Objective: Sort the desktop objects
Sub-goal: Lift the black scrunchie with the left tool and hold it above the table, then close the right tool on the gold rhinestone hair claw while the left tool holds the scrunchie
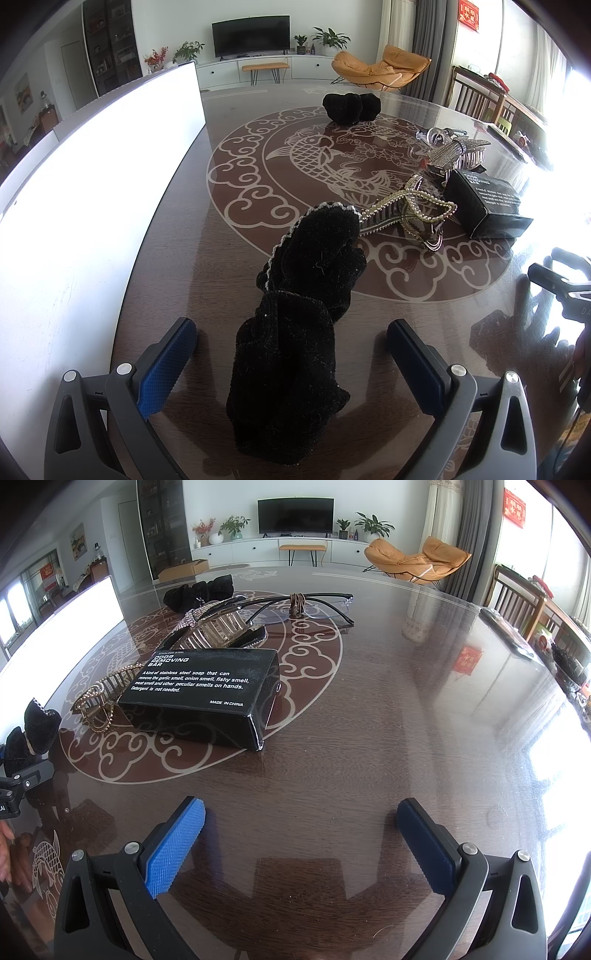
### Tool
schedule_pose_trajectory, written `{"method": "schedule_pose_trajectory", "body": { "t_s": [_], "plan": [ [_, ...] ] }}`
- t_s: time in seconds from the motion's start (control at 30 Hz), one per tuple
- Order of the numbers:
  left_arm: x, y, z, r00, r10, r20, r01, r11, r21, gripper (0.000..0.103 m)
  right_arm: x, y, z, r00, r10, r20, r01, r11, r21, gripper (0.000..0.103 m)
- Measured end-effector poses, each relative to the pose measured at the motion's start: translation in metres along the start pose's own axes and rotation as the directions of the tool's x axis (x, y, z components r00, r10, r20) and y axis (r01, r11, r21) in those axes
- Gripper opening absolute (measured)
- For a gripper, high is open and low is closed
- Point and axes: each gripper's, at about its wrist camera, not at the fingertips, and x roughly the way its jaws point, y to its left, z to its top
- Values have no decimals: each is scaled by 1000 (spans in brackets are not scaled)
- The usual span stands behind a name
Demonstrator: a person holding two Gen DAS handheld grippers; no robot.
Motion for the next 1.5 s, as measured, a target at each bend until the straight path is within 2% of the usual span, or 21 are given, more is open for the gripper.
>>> {"method": "schedule_pose_trajectory", "body": {
  "t_s": [0.13,0.17,0.2,0.23,0.3,0.4,0.53,0.57,0.63,0.7,0.77,0.87,0.93,1.07,1.1,1.17,1.2,1.3,1.5],
  "plan": [
    [0,2,2,1000,-7,-25,8,1000,16,103,0,0,0,1000,0,0,0,1000,0,103],
    [-2,5,1,1000,-1,-11,1,1000,3,96,0,0,0,1000,0,0,0,1000,0,103],
    [-6,8,0,1000,7,16,-7,1000,-9,72,0,0,0,1000,0,0,0,1000,0,103],
    [-10,11,0,999,10,35,-10,1000,-16,60,0,0,0,1000,0,0,0,1000,0,103],
    [-14,17,-2,999,10,47,-9,999,-37,29,0,0,0,1000,0,0,0,1000,0,103],
    [-19,26,-11,997,-27,67,32,996,-78,29,0,0,0,1000,0,0,0,1000,0,103],
    [-25,23,-21,996,-7,85,13,997,-76,29,-1,-1,0,1000,19,1,-19,1000,-4,103],
    [-25,24,-21,996,-7,88,14,997,-80,29,-6,2,-1,999,51,7,-51,999,-16,101],
    [-25,25,-21,996,-12,94,20,996,-92,29,-29,22,-5,988,134,74,-129,989,-69,98],
    [-24,25,-20,995,-13,95,22,995,-99,29,-55,57,-4,956,261,133,-235,955,-184,97],
    [-24,25,-21,995,-15,97,25,995,-101,29,-62,96,5,936,332,122,-288,915,-282,97],
    [-25,29,-22,994,-26,103,38,992,-119,29,-41,136,28,924,378,51,-346,887,-305,85],
    [-26,32,-22,993,-40,107,54,990,-133,29,-21,151,41,923,383,23,-358,881,-308,80],
    [-25,33,-22,993,-43,109,57,989,-135,29,14,163,61,944,328,-30,-323,901,-289,73],
    [-25,32,-22,993,-42,109,56,989,-134,29,19,164,63,946,321,-38,-318,902,-292,68],
    [-25,33,-23,993,-45,110,59,989,-136,29,27,164,65,948,312,-62,-316,898,-307,51],
    [-25,33,-22,993,-49,110,64,988,-138,29,30,164,67,951,301,-69,-308,899,-312,33],
    [-26,36,-23,991,-71,116,89,984,-152,29,28,157,69,954,295,-61,-299,901,-314,32],
    [-28,40,-22,987,-110,119,128,979,-161,29,-6,133,67,941,338,-16,-333,915,-229,32]
  ]
}}
